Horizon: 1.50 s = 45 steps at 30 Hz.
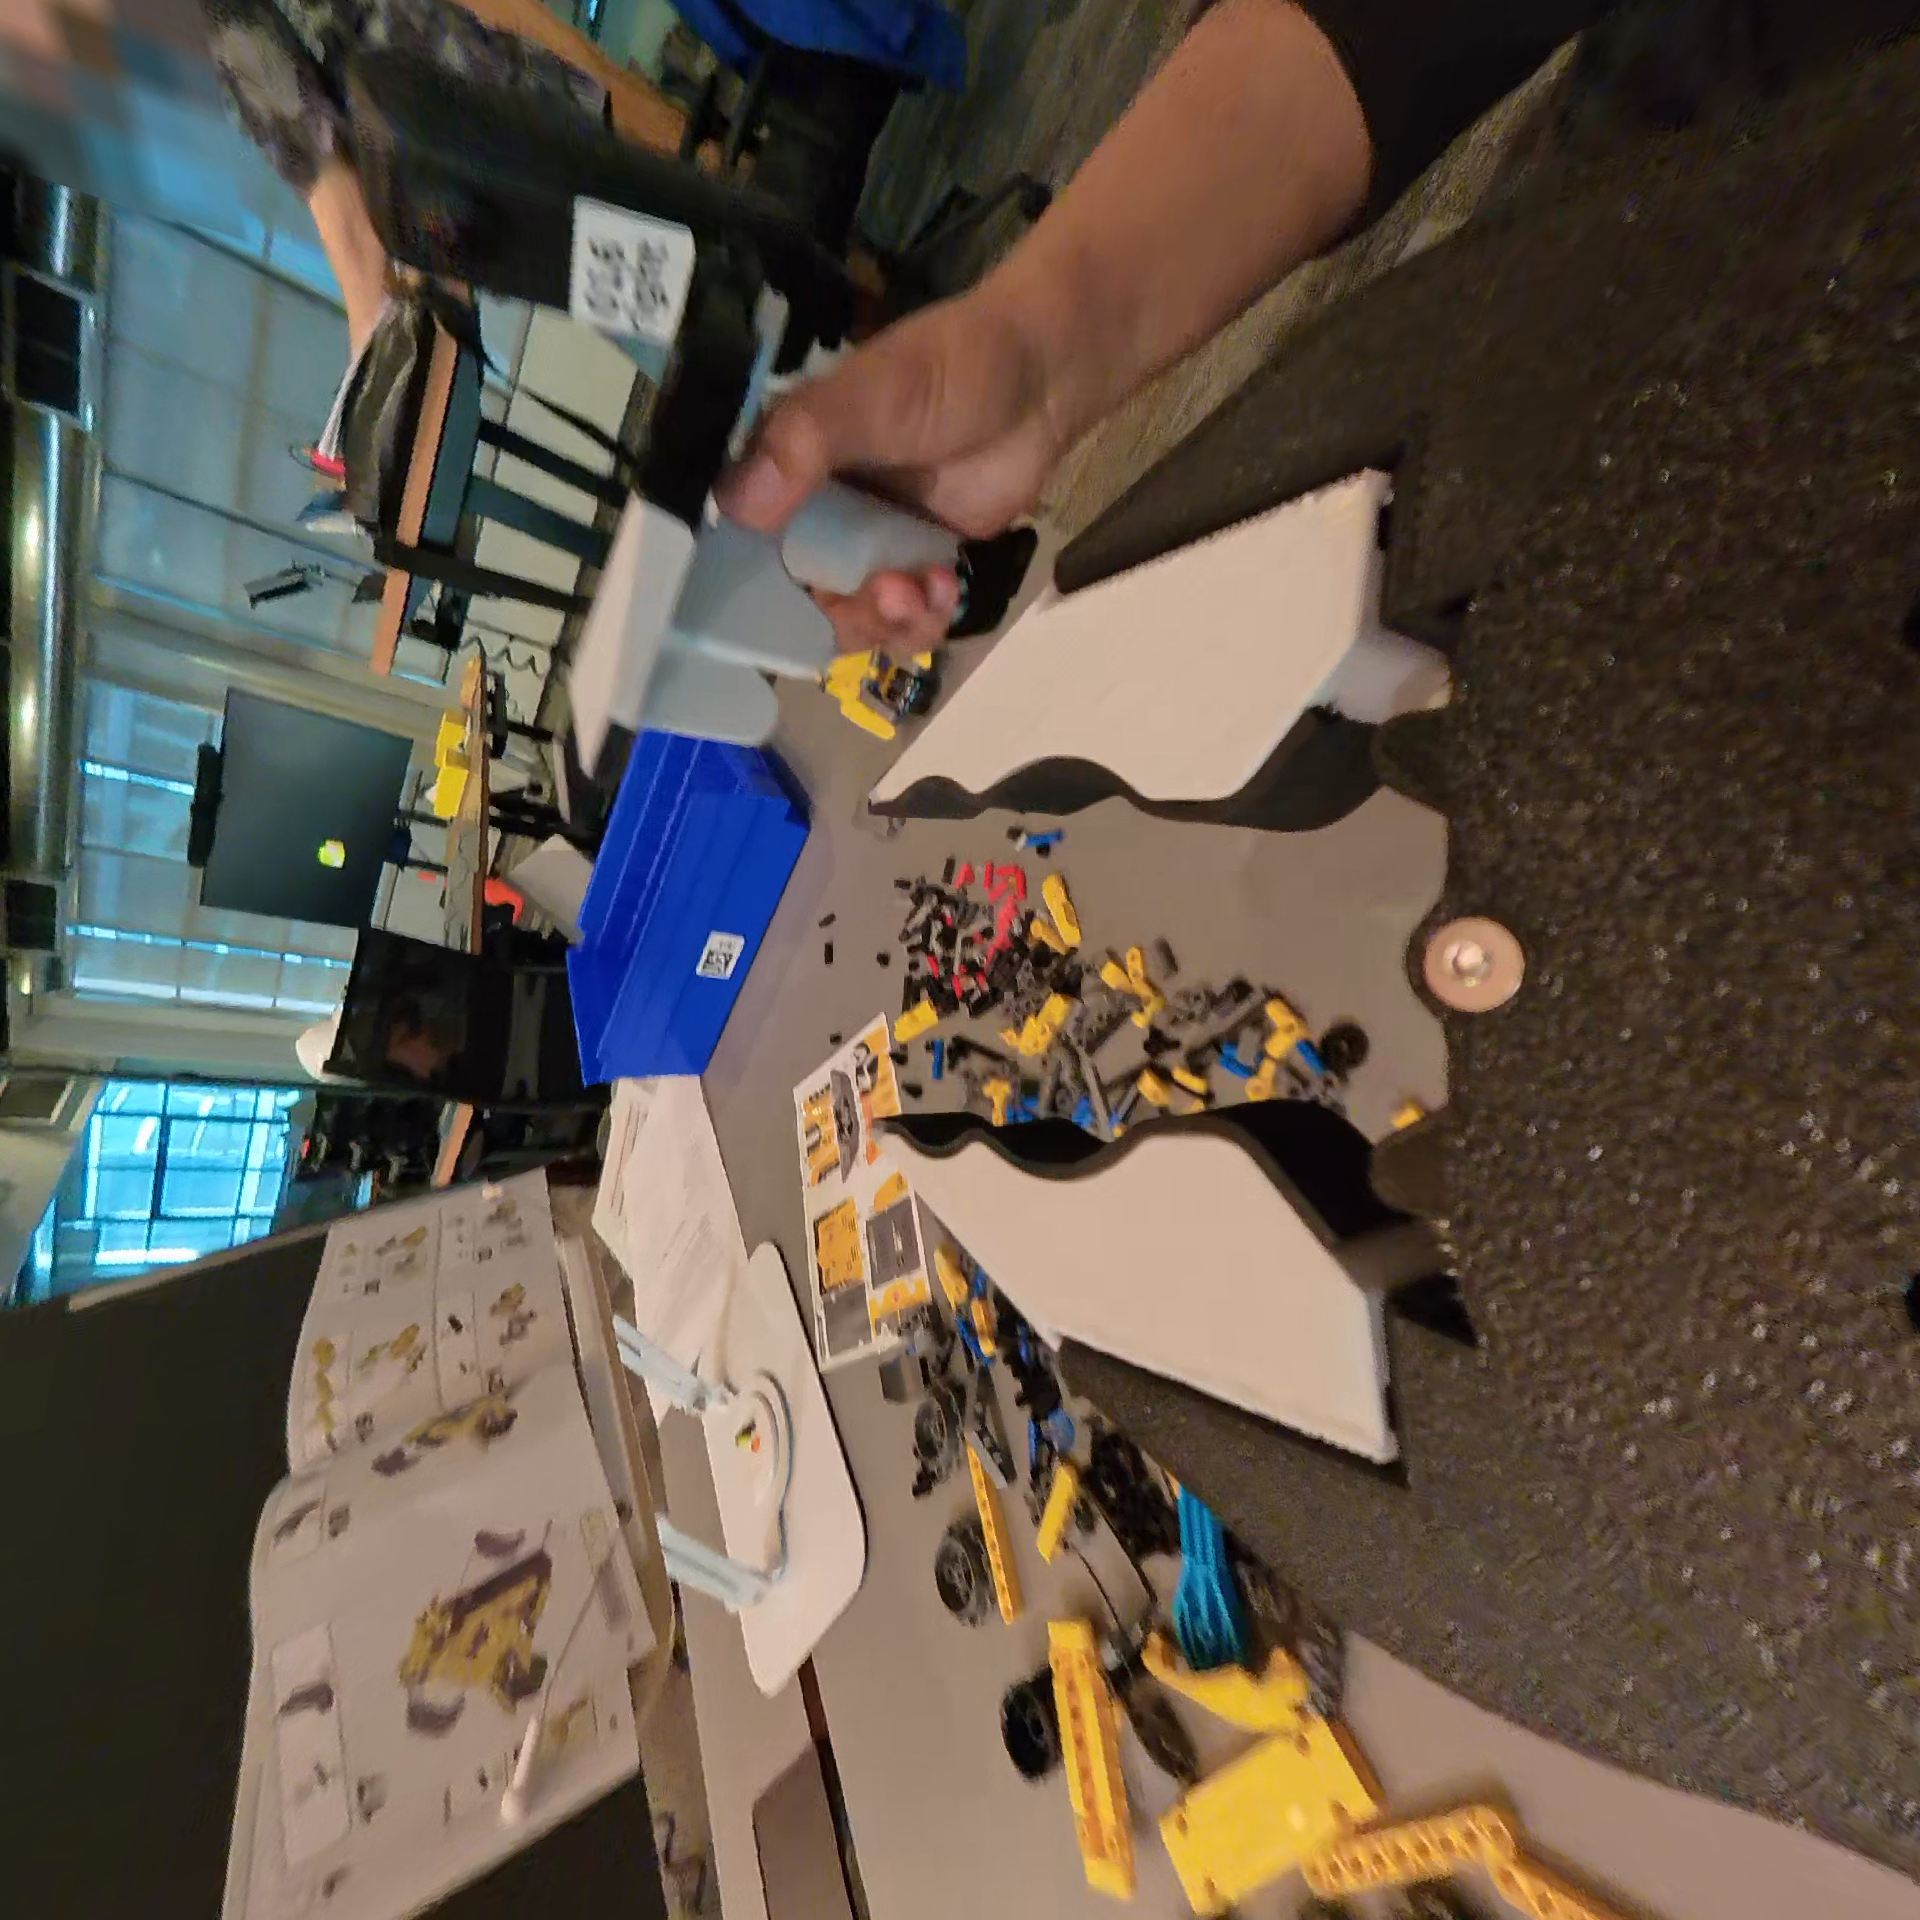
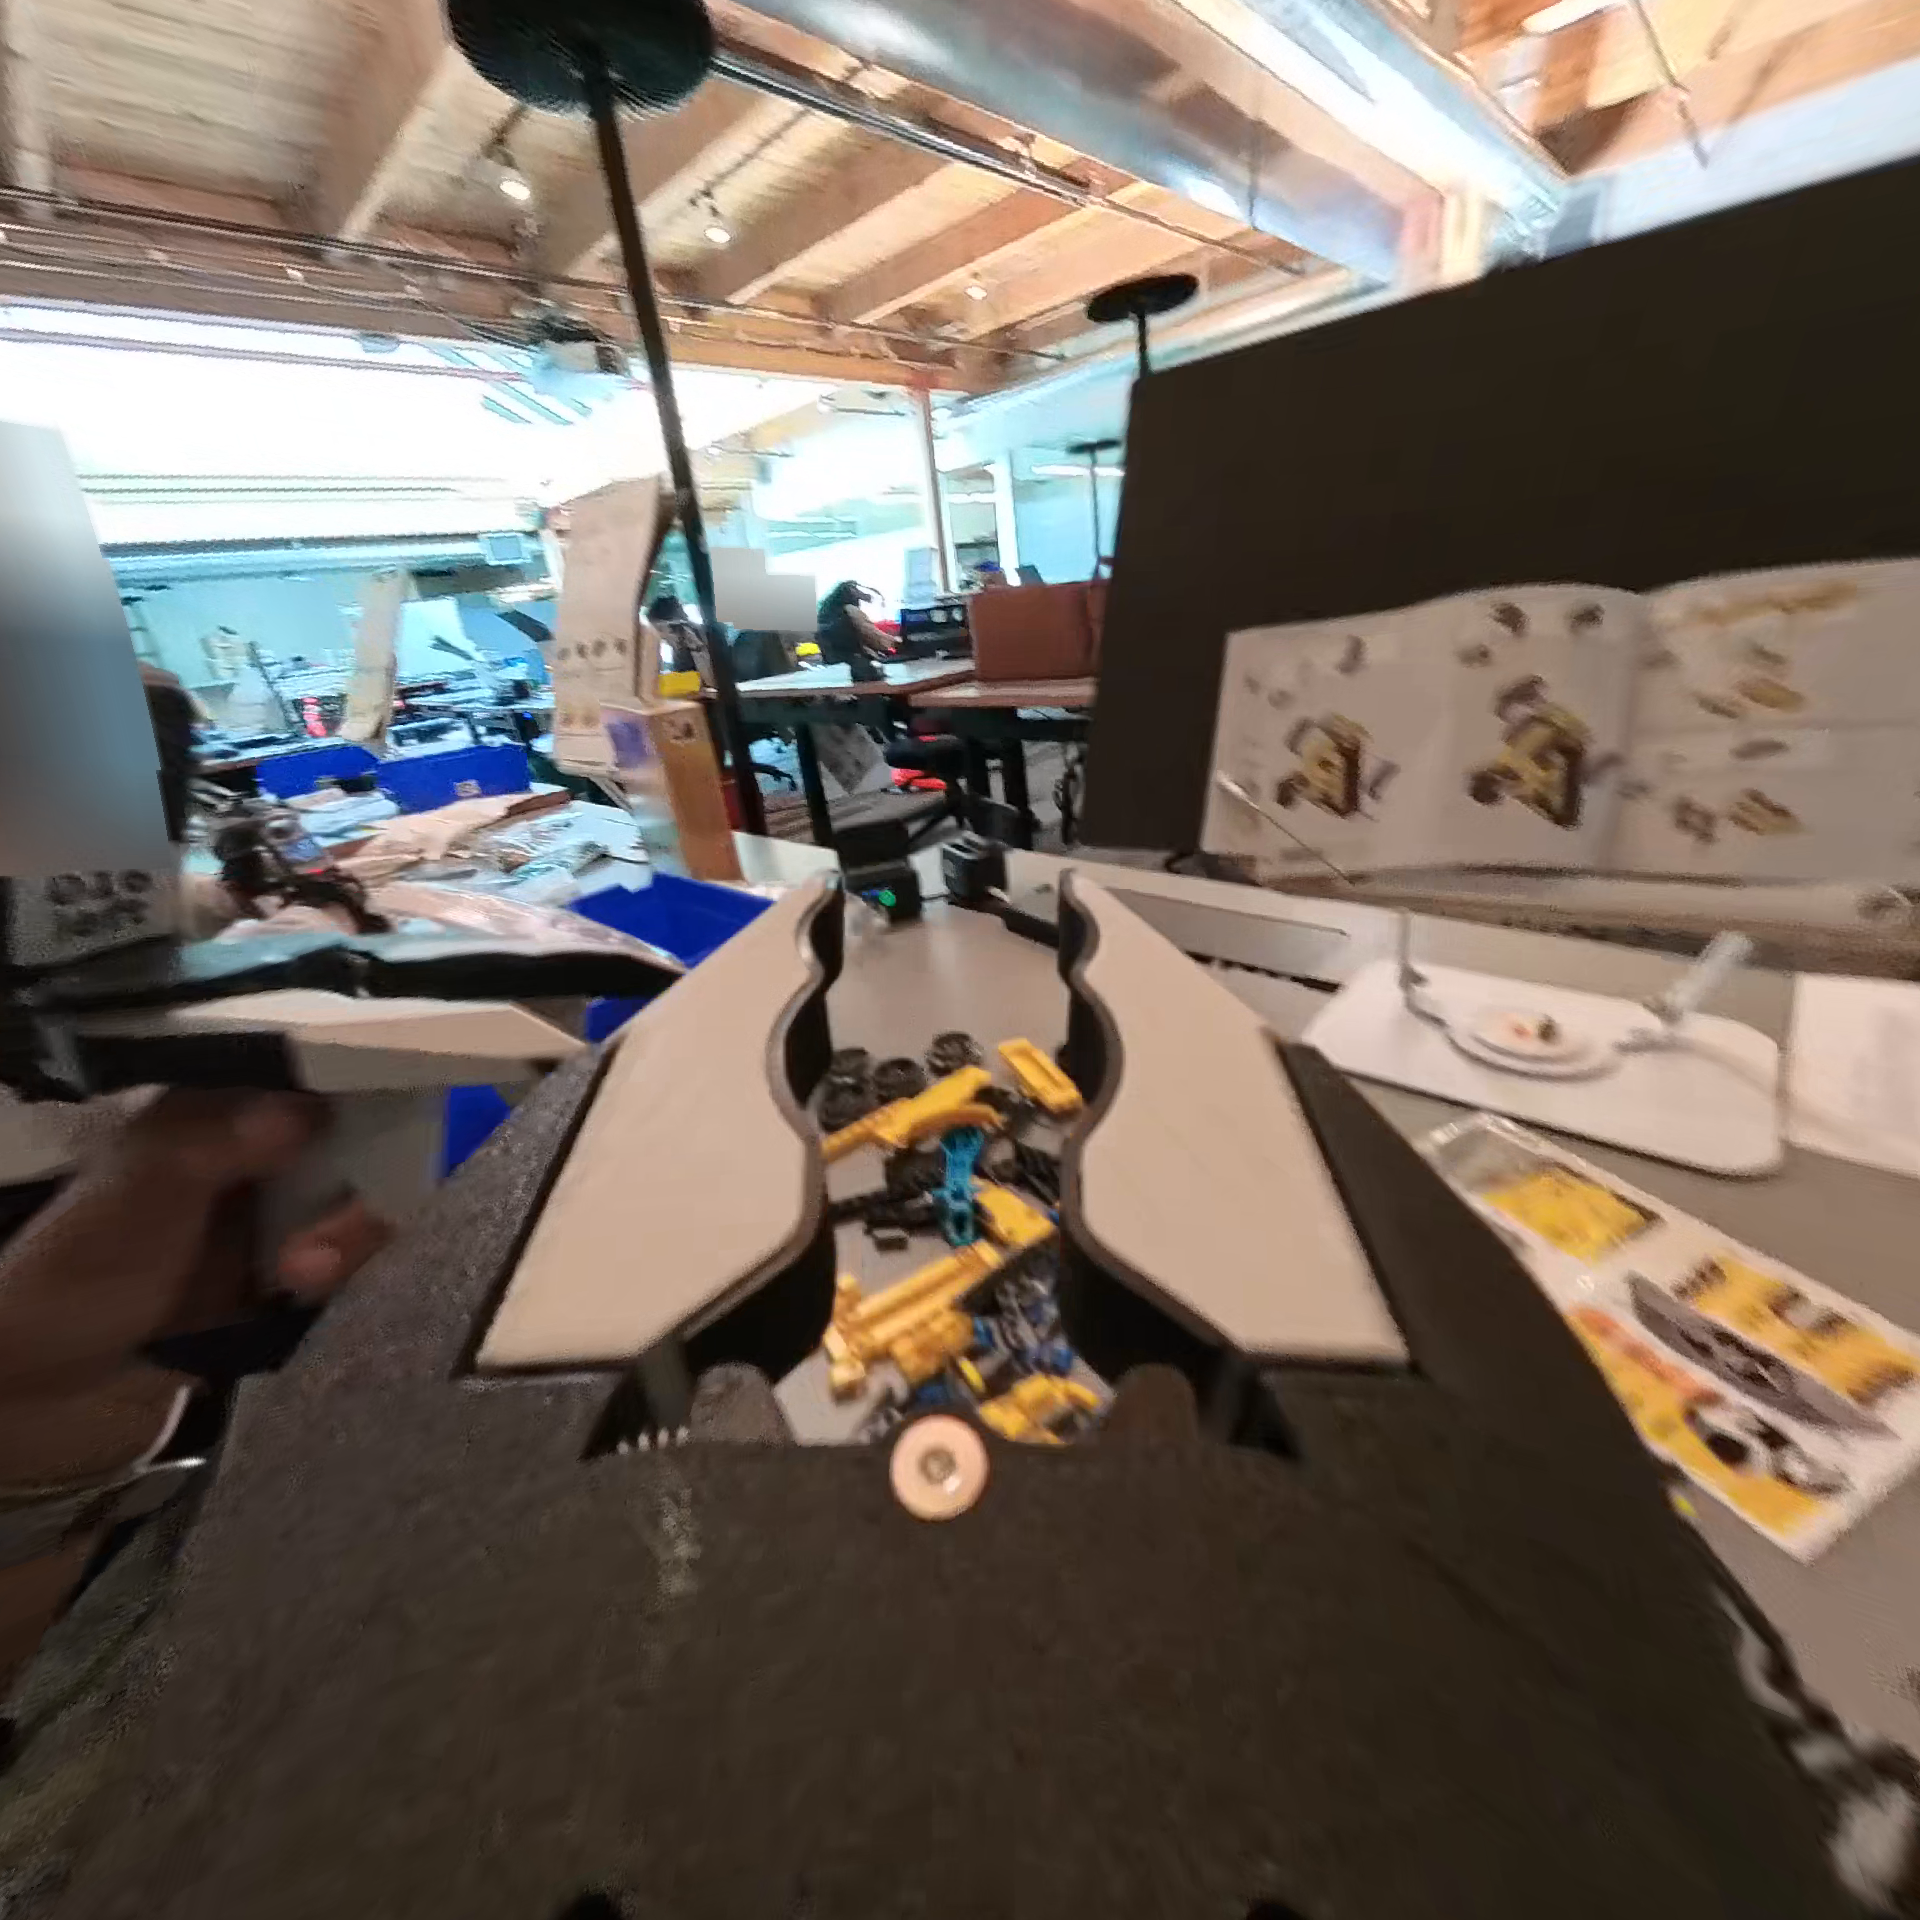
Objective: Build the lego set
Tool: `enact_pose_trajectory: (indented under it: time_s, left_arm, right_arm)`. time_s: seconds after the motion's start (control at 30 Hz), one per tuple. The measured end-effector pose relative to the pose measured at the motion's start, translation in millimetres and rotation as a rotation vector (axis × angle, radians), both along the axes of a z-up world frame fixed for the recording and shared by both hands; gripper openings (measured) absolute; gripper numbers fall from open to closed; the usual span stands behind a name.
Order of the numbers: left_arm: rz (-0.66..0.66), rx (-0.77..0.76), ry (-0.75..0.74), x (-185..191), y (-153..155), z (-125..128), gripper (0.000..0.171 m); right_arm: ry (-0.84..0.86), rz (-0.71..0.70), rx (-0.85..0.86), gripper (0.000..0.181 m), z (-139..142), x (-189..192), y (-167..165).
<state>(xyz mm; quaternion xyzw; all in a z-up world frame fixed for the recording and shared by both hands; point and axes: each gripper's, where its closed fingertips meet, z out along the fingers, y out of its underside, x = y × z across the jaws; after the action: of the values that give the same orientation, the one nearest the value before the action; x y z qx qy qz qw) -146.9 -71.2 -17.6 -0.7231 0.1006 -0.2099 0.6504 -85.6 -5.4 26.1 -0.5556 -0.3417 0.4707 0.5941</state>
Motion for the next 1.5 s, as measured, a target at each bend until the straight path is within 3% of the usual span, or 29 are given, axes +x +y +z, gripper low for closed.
enact_pose_trajectory:
  time_s: [0.1,0.2,0.4,0.5,0.63,0.7,0.77,0.87,1.0,1.13,1.17,1.2,1.23,1.3,1.5]
  left_arm:
    - [0.053,-0.018,-0.01,-25,-5,-4,0.056]
    - [0.024,-0.026,-0.114,-35,-18,3,0.056]
    - [0.013,0.019,-0.125,-18,-48,9,0.045]
    - [0.011,0.023,-0.148,10,-58,-24,0.027]
    - [0.007,-0.079,-0.089,59,-55,-113,0.009]
    - [-0.04,-0.13,-0.059,84,-51,-146,0.005]
    - [-0.054,-0.142,-0.004,95,-49,-161,0.005]
    - [-0.009,-0.086,0.046,90,-49,-159,0.006]
    - [-0.007,-0.025,-0.021,80,-55,-150,0.006]
    - [0.126,0.055,-0.09,54,-50,-141,0.017]
    - [0.13,0.063,-0.086,53,-51,-139,0.018]
    - [0.129,0.074,-0.078,53,-53,-137,0.018]
    - [0.124,0.087,-0.065,54,-54,-135,0.018]
    - [0.119,0.095,-0.029,56,-56,-134,0.019]
    - [0.137,0.134,0.077,52,-55,-127,0.018]
  right_arm:
    - [-0.002,0.047,0.062,0.04,20,-26,-26]
    - [-0.031,0.083,0.113,0.041,35,-51,-42]
    - [-0.04,0.33,-0.023,0.04,64,-102,-45]
    - [-0.071,0.399,-0.007,0.04,78,-124,-47]
    - [-0.161,0.437,0.107,0.04,82,-164,-64]
    - [-0.253,0.478,0.159,0.044,71,-195,-82]
    - [-0.369,0.515,0.204,0.057,52,-231,-103]
    - [-0.549,0.548,0.304,0.063,18,-283,-134]
    - [-0.797,0.609,0.379,0.078,-41,-347,-169]
    - [-1.006,0.567,0.517,0.079,-95,-406,-170]
    - [-1.075,0.553,0.529,0.078,-110,-415,-165]
    - [-1.136,0.547,0.52,0.064,-120,-421,-161]
    - [-1.166,0.568,0.484,0.03,-124,-423,-161]
    - [-1.112,0.577,0.372,0.008,-107,-427,-158]
    - [-0.697,0.743,-0.038,0.001,-6,-381,-149]
